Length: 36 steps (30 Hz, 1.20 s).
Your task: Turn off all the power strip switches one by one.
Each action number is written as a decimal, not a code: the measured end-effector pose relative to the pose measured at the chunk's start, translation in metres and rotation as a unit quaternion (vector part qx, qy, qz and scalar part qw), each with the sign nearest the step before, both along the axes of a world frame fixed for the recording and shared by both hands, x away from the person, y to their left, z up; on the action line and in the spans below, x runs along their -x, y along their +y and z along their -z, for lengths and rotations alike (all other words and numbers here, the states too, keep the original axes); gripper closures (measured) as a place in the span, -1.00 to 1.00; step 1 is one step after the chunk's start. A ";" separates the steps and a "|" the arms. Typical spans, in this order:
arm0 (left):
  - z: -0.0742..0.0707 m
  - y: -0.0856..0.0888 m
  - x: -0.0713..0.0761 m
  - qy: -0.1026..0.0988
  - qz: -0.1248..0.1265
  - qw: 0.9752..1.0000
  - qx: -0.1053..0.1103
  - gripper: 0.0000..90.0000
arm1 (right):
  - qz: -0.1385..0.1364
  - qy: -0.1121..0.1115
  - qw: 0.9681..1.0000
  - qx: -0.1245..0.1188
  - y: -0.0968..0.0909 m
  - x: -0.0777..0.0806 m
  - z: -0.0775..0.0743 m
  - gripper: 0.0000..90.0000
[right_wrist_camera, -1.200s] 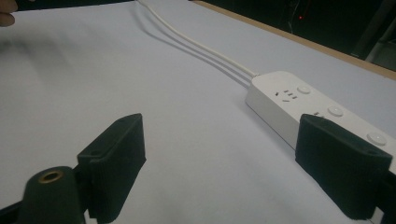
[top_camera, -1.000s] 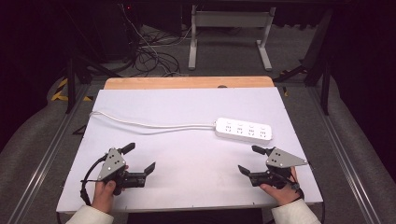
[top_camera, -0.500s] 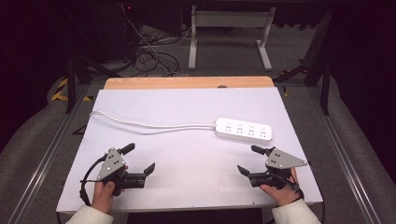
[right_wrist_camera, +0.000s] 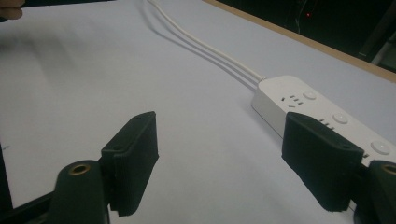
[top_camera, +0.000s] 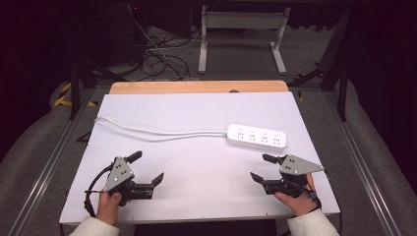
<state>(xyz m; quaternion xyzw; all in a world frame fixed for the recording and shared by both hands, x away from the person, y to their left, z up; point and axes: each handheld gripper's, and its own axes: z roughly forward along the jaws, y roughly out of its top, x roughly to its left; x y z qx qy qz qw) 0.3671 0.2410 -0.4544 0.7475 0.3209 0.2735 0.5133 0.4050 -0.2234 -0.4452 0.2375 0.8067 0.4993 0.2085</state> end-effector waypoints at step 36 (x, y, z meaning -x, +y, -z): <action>0.000 0.001 0.000 -0.002 -0.004 1.000 -0.001 -0.93 | 0.026 0.007 0.999 0.019 -0.004 -0.046 -0.060 0.11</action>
